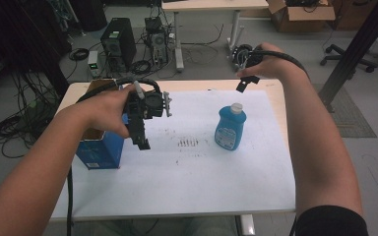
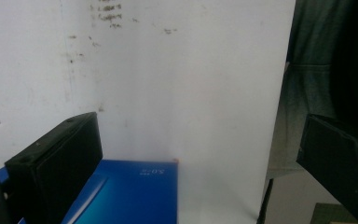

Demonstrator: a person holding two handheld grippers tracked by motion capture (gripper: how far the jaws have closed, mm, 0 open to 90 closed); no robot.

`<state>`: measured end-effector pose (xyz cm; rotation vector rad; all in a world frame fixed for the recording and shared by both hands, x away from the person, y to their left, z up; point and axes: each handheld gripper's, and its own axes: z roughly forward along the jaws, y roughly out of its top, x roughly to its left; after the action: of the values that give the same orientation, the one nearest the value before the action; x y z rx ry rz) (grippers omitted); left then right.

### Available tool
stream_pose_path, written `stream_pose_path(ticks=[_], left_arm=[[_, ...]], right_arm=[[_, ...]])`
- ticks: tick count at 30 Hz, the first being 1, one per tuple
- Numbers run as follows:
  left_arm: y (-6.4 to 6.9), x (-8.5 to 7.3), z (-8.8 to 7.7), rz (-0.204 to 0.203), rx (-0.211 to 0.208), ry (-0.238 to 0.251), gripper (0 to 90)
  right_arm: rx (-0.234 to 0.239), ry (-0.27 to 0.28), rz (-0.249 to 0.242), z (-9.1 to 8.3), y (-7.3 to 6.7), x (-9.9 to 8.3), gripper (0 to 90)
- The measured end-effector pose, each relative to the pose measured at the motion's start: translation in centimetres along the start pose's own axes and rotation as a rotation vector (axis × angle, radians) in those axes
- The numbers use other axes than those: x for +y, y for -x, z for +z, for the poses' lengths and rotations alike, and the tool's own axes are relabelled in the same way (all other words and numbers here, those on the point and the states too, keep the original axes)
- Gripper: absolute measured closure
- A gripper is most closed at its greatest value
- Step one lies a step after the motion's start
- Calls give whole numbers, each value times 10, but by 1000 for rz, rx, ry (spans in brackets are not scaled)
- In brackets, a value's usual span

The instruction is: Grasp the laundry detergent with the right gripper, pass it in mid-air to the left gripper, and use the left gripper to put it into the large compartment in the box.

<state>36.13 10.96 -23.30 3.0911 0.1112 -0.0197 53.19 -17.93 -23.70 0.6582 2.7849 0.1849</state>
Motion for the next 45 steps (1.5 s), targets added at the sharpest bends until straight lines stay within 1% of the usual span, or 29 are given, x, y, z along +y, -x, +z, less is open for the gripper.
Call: stream_pose_path(ticks=[3, 8, 11, 14, 16, 18, 22, 23, 24, 30, 31, 34, 35, 38, 39, 43, 45], left_arm=[[0, 0, 1, 1, -1, -4, 2], [3, 2, -1, 2, 1, 5, 2], [5, 4, -1, 9, 3, -3, 2], [7, 4, -2, 2, 7, -6, 2], [8, 4, -2, 4, 8, -3, 2], [8, 5, -2, 5, 7, -6, 2], [9, 6, -2, 5, 8, -11, 2], [9, 6, -2, 5, 8, -11, 2], [9, 6, -2, 5, 7, -10, 2], [9, 6, -3, 9, 9, -11, 2], [9, 6, -2, 11, 9, -11, 2], [10, 6, -2, 12, 11, -9, 2], [10, 6, -2, 15, 10, -8, 2], [10, 5, -2, 20, 11, -10, 2], [10, 4, -1, 11, 10, -11, 2], [9, 4, -1, 15, 9, -13, 2], [9, 3, -1, 14, 11, -12, 2]], right_arm=[[-2, 14, 1, -1, 1, 0, 41], [-7, 1, 7, 0, -1, -3, 44], [-13, 17, 10, -4, -2, -6, 44], [-24, 21, 14, -6, -1, -10, 44], [-22, 42, 26, -9, -1, -13, 43], [-26, 48, 34, -9, 0, -16, 44], [-22, 66, 53, -13, 1, -28, 45], [-22, 66, 53, -13, 1, -28, 45], [-23, 76, 64, -15, 0, -33, 45], [-24, 91, 65, -21, -3, -46, 45], [-23, 97, 71, -22, -5, -51, 45], [-24, 95, 72, -22, -6, -56, 45], [-19, 98, 72, -23, -8, -61, 46], [-10, 102, 73, -22, -9, -66, 46], [-1, 103, 76, -21, -10, -70, 46], [10, 99, 74, -20, -12, -76, 47], [24, 109, 68, -18, -16, -82, 47]])
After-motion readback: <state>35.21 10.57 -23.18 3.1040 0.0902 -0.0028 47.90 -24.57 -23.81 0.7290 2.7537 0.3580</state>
